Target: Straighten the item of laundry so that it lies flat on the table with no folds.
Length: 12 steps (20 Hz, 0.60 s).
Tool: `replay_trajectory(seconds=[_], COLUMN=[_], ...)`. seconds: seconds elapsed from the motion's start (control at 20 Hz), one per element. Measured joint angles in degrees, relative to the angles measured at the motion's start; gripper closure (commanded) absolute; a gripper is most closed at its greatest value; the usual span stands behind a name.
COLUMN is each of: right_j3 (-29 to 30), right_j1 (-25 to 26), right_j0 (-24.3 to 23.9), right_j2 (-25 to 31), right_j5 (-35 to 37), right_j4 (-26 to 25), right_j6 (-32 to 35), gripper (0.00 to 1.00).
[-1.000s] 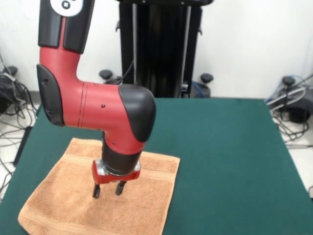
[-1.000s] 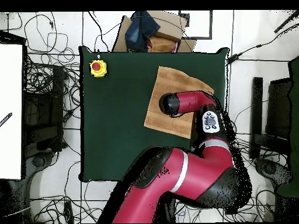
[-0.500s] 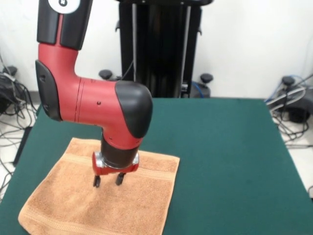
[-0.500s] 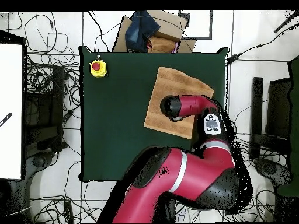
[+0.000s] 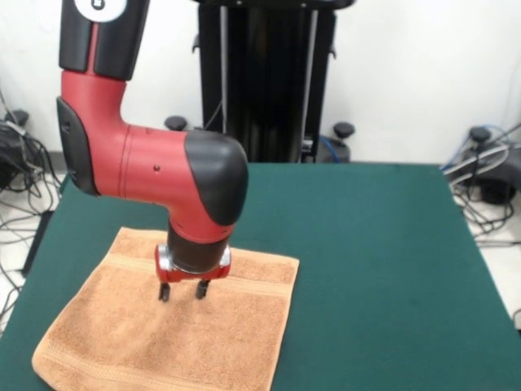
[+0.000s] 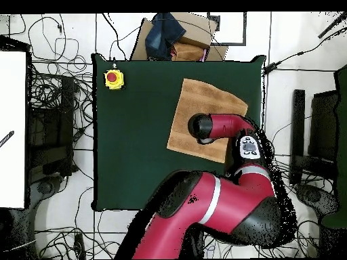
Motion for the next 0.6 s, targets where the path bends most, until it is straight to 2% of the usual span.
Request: replay_trajectory(seconds=[0.6], right_j3=[0.61], right_j1=[0.31], right_j0=[-2.16], right_j2=[0.25], right_j5=[0.01], right_j4=[3.59], right_j6=[0.00], gripper=[0.00])
